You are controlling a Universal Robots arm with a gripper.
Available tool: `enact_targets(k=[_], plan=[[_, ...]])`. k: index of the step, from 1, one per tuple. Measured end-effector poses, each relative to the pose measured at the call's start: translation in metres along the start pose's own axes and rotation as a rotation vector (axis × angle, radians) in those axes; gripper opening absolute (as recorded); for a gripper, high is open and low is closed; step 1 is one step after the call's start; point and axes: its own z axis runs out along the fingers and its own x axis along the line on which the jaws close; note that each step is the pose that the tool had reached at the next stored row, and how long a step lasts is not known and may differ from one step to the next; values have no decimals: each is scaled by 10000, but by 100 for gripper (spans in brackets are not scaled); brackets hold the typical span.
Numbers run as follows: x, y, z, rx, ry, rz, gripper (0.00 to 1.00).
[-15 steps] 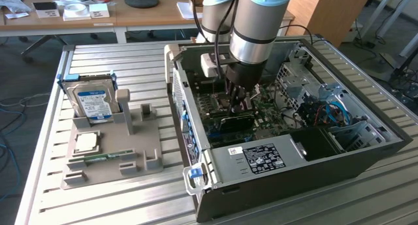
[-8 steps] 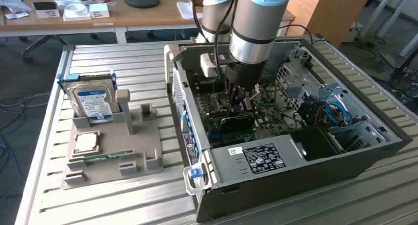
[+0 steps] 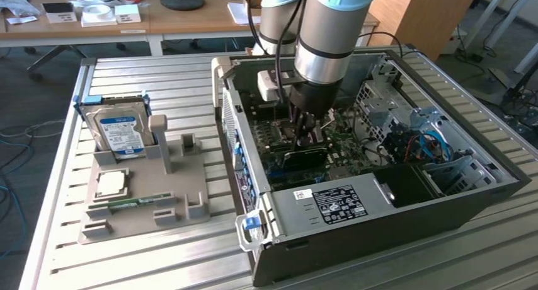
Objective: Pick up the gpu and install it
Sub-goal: 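Press down on the gpu until it lock into place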
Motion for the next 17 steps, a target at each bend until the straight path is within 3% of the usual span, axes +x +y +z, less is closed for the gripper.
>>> enact_targets(k=[17], plan=[[2, 1, 24, 2, -2, 0, 11]])
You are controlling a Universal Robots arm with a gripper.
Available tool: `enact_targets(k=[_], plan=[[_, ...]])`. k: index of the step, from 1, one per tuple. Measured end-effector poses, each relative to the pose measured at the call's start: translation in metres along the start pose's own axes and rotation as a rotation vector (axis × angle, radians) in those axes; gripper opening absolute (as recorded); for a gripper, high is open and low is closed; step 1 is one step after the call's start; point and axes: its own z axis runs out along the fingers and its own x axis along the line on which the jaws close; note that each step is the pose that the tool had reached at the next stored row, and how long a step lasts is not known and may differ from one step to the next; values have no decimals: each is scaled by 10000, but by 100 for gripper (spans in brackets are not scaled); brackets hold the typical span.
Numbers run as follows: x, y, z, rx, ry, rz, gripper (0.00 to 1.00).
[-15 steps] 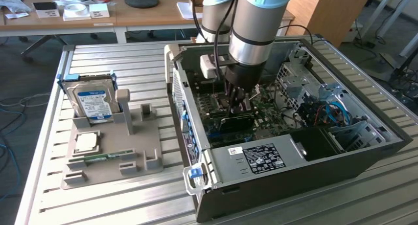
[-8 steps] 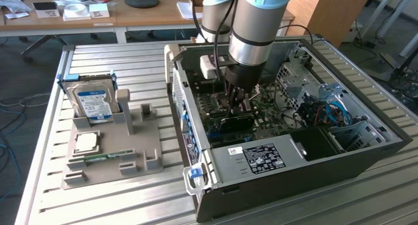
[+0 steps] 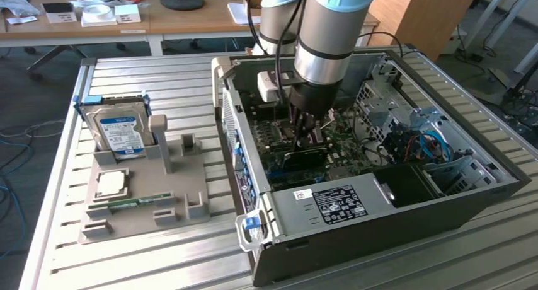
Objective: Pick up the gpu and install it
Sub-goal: 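Press down on the gpu until it lock into place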
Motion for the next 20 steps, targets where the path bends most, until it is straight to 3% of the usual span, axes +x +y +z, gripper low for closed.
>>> enact_targets(k=[20], plan=[[1, 8, 7, -1, 1, 0, 11]])
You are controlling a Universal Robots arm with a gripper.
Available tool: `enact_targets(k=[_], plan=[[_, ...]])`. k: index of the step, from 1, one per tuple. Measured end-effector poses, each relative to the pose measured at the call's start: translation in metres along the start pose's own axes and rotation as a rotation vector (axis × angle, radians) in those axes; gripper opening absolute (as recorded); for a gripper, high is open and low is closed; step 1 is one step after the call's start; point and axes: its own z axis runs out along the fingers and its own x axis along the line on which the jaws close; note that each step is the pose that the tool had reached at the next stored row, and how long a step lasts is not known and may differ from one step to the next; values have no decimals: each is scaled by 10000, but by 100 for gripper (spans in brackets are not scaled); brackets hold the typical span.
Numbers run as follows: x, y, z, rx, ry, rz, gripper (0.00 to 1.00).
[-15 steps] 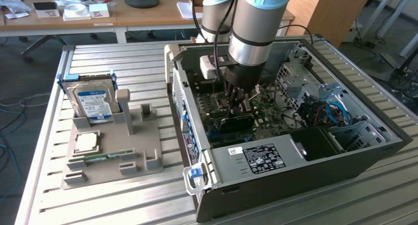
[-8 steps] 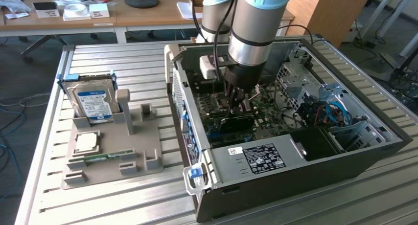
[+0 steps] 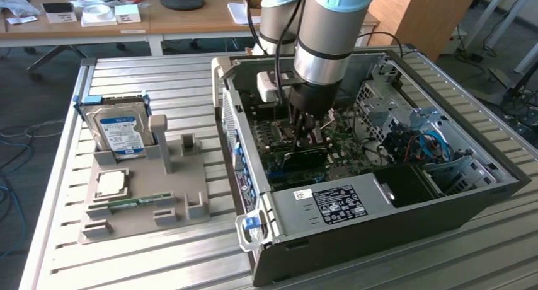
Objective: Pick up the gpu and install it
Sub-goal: 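Press down on the gpu until it lock into place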
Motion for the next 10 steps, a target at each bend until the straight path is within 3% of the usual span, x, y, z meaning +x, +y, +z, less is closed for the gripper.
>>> enact_targets(k=[3, 10], plan=[[-2, -1, -16, 8, -18, 1, 11], [-5, -2, -170, 0, 1, 0, 11]])
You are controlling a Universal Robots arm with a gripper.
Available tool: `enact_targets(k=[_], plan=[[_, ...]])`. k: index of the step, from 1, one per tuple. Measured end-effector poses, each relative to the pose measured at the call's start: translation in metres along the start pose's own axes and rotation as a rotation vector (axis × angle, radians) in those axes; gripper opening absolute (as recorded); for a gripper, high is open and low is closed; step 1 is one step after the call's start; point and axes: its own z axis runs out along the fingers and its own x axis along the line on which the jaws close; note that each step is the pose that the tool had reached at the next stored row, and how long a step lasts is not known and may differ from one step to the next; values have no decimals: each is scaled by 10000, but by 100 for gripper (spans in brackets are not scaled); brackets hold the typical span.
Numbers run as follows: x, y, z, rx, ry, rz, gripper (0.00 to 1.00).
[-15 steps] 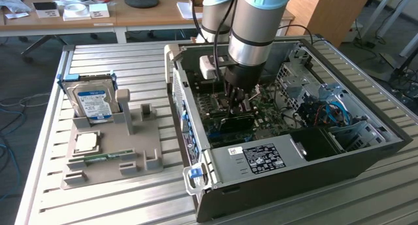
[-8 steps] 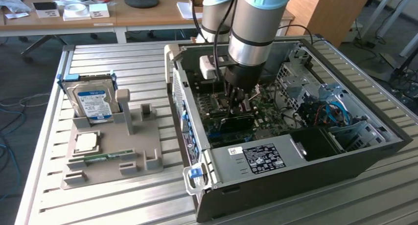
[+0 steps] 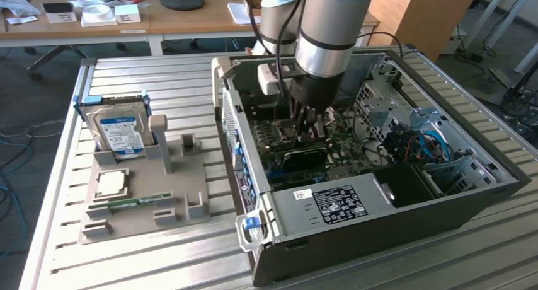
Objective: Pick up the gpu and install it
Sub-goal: 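Press down on the gpu until it lock into place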
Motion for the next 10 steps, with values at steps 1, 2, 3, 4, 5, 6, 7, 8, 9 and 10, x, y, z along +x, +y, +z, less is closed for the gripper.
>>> enact_targets(k=[1, 2, 3, 4, 5, 6, 7, 8, 9, 10], plan=[[-1, -1, -30, 1, -1, 0, 11], [-2, -1, -60, 0, 1, 0, 11], [-3, -1, -92, 0, -1, 0, 11], [-4, -2, -126, 0, -1, 0, 11], [-5, -2, -161, 0, 1, 0, 11], [-6, -3, -193, 2, 0, 0, 11], [-7, -4, -223, 4, -1, -1, 11], [-8, -4, -253, 6, 0, -1, 11], [-9, -5, -283, 8, 0, -2, 11], [-10, -5, -316, 12, 1, -2, 11]])
